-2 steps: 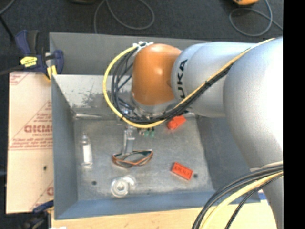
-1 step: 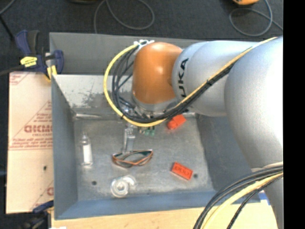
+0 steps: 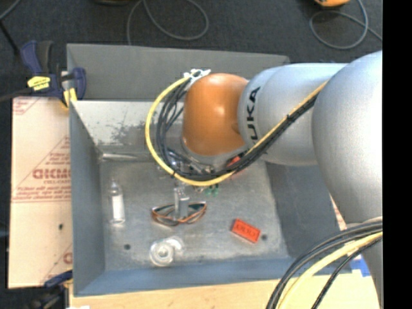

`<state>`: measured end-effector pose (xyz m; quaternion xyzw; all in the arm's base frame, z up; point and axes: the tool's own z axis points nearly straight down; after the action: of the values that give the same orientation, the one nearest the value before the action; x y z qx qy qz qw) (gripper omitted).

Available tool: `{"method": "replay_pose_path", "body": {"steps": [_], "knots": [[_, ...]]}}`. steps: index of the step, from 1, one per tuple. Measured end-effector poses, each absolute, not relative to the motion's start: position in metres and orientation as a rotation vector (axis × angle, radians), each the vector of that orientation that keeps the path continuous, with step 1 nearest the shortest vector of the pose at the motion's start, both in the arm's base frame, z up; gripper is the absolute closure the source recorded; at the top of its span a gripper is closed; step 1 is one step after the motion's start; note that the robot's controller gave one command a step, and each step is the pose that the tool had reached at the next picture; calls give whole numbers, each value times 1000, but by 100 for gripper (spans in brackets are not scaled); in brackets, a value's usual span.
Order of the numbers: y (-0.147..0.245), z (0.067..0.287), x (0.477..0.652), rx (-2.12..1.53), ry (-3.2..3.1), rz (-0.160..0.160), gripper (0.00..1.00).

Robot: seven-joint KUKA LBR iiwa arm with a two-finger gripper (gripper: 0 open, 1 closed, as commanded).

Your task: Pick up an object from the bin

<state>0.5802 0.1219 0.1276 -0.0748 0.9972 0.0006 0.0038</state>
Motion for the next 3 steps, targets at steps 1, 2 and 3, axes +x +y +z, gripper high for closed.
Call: {"method": "replay_pose_path", "body": {"steps": [1,2,3], "knots": [[65,70,523,-344,3118,3,100],[65,70,523,-343,3118,4,100],[74,179,532,-245,3125,5,100]]}}
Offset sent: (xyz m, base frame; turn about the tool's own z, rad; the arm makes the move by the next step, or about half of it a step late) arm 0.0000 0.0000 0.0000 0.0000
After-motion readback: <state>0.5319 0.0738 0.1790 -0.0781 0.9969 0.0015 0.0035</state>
